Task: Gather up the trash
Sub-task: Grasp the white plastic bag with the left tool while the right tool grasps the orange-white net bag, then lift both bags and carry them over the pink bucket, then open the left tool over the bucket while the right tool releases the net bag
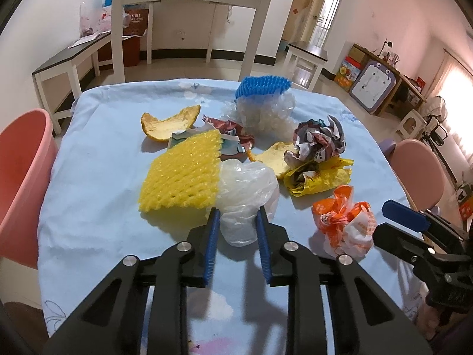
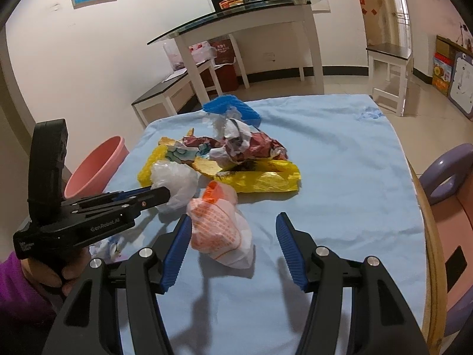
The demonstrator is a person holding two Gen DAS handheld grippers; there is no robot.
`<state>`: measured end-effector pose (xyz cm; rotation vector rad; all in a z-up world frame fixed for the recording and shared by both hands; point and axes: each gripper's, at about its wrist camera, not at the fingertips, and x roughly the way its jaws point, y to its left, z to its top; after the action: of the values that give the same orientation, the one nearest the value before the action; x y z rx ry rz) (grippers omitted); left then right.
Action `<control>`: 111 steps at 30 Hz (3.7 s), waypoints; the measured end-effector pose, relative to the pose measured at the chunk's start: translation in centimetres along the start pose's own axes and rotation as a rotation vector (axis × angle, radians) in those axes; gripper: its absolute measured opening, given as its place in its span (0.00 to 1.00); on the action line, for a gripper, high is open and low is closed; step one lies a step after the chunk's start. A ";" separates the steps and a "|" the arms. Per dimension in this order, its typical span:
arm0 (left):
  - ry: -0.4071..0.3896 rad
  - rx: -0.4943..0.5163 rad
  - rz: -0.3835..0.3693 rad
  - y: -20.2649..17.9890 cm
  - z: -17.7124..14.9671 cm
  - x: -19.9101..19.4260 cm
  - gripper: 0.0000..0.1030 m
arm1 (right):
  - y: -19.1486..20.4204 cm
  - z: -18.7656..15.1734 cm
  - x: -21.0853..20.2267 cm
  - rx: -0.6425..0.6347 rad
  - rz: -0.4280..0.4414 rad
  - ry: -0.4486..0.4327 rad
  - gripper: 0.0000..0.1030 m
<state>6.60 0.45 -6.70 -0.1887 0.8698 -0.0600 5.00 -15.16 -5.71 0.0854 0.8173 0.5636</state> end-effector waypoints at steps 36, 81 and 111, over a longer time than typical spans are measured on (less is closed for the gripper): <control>-0.110 0.085 -0.063 -1.6 -1.4 -5.8 0.17 | 1.9 -1.0 0.9 -0.054 -0.024 0.018 0.32; -0.409 -0.279 0.346 19.3 -2.6 -17.8 0.17 | 25.7 10.0 9.3 -0.245 0.345 -0.023 0.32; -0.260 -0.413 0.339 25.7 -4.0 -13.3 0.32 | 29.9 8.4 19.9 -0.223 0.342 0.186 0.40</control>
<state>-5.70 26.79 -4.02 -0.4223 0.6363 0.4550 8.60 21.52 -4.73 -0.0338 0.9213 0.9932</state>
